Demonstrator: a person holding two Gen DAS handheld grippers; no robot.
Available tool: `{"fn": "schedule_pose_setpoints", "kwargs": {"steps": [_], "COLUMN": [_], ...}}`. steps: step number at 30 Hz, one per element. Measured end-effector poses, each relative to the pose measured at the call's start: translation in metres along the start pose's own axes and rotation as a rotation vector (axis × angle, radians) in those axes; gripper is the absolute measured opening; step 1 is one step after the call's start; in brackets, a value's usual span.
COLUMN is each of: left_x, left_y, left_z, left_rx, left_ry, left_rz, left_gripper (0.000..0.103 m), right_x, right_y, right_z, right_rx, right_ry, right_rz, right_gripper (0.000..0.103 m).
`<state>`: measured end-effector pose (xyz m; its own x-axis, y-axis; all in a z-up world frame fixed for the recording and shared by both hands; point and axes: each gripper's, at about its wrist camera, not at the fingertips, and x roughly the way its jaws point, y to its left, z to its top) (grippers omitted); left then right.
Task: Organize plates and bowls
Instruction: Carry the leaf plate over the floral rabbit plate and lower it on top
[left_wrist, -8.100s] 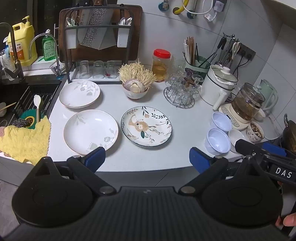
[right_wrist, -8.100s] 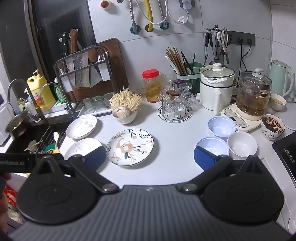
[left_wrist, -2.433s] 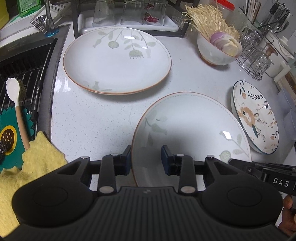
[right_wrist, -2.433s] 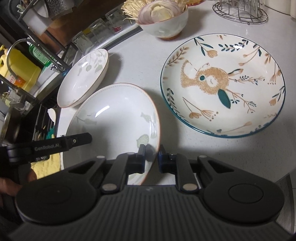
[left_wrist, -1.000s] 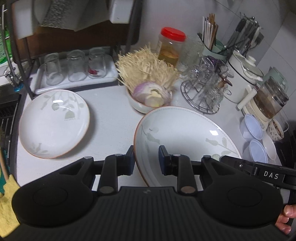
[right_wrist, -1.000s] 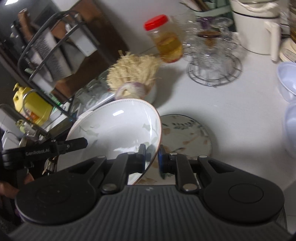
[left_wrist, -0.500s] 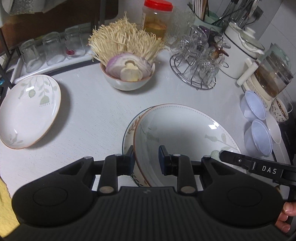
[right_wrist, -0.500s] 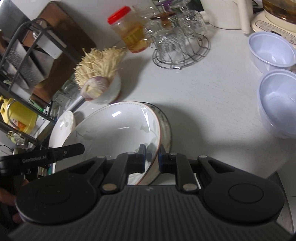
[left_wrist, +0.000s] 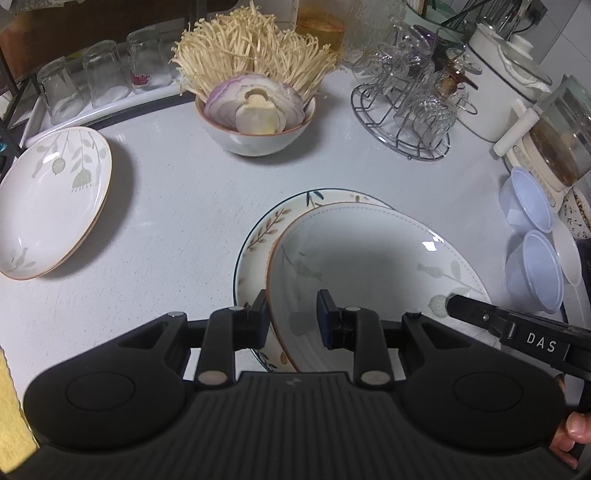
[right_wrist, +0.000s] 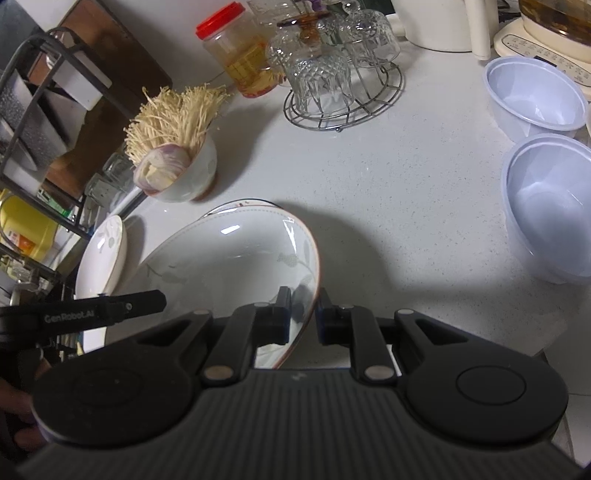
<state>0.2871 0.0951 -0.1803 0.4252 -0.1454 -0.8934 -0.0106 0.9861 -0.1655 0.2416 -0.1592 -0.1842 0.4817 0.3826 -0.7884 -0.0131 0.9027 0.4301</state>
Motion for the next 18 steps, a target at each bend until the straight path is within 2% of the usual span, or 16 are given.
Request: {"fn": "schedule_pose_setpoints", "kwargs": {"steps": [12,18], "left_x": [0.019,0.020], "left_y": [-0.001,0.003], "left_z": [-0.007,-0.006], "left_rx": [-0.018,-0.045], "left_ry": [0.053,0.040], "left_rz": [0.049,0.066], "left_gripper": [0.031,0.031], "right_x": [0.012,0.019], "right_y": [0.002,0.002], "right_z": [0.002,0.002], "right_rx": [-0.078,-0.071], "right_ry": [0.005,0.000], "right_rz": [-0.024,-0.012], "right_gripper": [0.017,0.017]}}
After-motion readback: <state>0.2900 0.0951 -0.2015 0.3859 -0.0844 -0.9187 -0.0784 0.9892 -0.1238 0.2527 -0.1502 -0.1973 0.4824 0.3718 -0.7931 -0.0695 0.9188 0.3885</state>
